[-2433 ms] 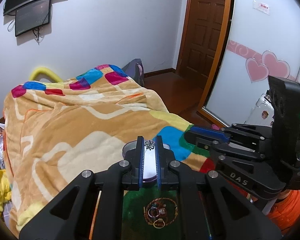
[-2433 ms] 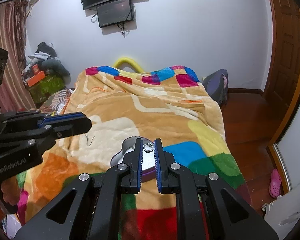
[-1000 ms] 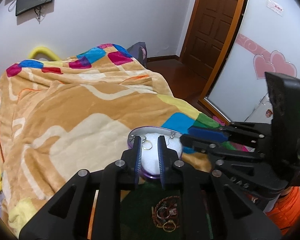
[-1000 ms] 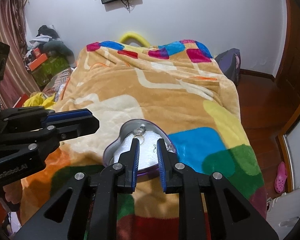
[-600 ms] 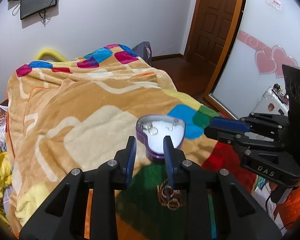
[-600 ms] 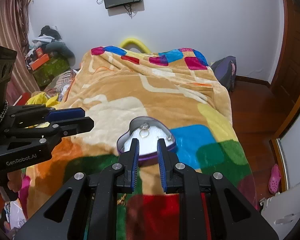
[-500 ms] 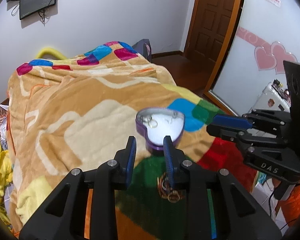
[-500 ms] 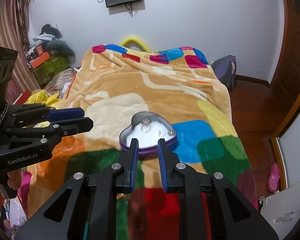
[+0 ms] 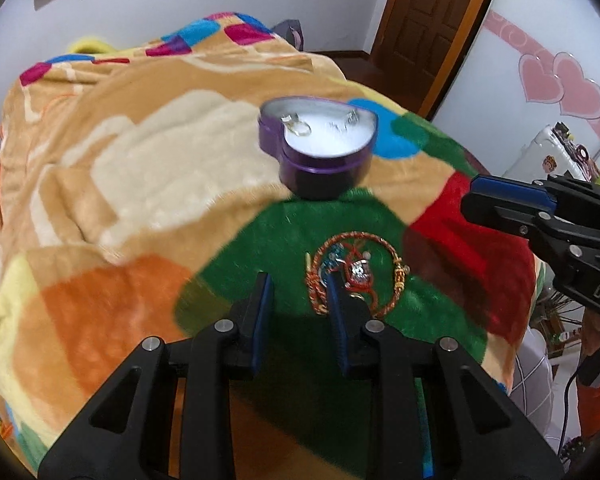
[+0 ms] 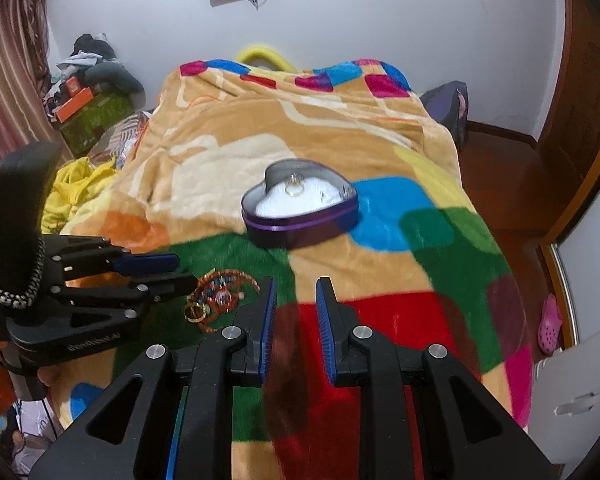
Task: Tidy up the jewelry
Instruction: 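Withdraw both tools from the tin back over the jewelry pile, then grasp the twisted gold-red bracelet with the left tool while the right tool grasps a silver ring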
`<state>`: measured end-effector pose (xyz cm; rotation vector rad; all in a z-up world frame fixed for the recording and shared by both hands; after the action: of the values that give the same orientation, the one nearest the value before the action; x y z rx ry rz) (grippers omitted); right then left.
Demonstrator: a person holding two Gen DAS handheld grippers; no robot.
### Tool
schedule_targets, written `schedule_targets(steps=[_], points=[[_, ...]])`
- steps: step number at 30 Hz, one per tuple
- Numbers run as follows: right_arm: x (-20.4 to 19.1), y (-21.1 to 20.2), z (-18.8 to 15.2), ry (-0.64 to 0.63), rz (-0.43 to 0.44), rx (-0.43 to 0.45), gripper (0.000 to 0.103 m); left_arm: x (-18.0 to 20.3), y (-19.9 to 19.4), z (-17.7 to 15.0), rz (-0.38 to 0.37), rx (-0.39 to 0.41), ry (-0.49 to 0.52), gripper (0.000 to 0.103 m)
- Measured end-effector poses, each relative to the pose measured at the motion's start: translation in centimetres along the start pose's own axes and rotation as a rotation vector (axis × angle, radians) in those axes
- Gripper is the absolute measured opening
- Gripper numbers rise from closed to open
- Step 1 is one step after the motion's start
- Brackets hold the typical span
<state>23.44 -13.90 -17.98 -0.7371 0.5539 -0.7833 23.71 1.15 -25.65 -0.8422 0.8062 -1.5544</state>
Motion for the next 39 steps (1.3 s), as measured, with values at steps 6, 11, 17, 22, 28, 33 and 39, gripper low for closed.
schedule_targets(steps=[6, 11, 17, 22, 28, 33, 39], points=[[0.1, 0.2, -1.3, 0.019, 0.005, -0.018, 0.018, -0.4, 0.4, 0.0, 0.006, 0.003, -0.039, 0.024], [0.1, 0.3, -1.7, 0.022, 0.006, -0.025, 0.018, -0.8, 0.8, -0.1, -0.002, -0.010, -0.060, 0.019], [0.0, 0.5, -1.9, 0.040, 0.020, -0.027, 0.018, -0.1, 1.4, -0.1, 0.018, -0.014, -0.014, 0.007], [-0.6, 0.5, -2.0, 0.027, 0.026, -0.032, 0.018, 0.3, -0.1, 0.4, 0.014, 0.028, -0.006, 0.006], [-1.1, 0.5, -1.9, 0.014, 0.032, -0.037, 0.018, 0.9, -4.1, 1.7, 0.011, 0.134, 0.011, 0.006], [-2.3, 1.2, -2.0, 0.005, 0.064, -0.052, 0.018, -0.4, -7.3, 2.3, 0.032, 0.209, -0.007, 0.006], [-4.6, 2.8, -2.2, -0.035, 0.104, -0.089, 0.018, -3.2, -8.1, 1.2, 0.072, 0.214, -0.054, 0.006]])
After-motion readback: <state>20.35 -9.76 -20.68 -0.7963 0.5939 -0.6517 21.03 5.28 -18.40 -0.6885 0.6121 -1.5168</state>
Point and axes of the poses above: each gripper's, at about its wrist camera, not at the fingertips, and y roughly the way its jaws point, x to its right, z to its top, the point moved 5 cm from there along y, roughly the way its jaws point, and after that the axes turned 4 degrees about z, right-handed, at the moved point
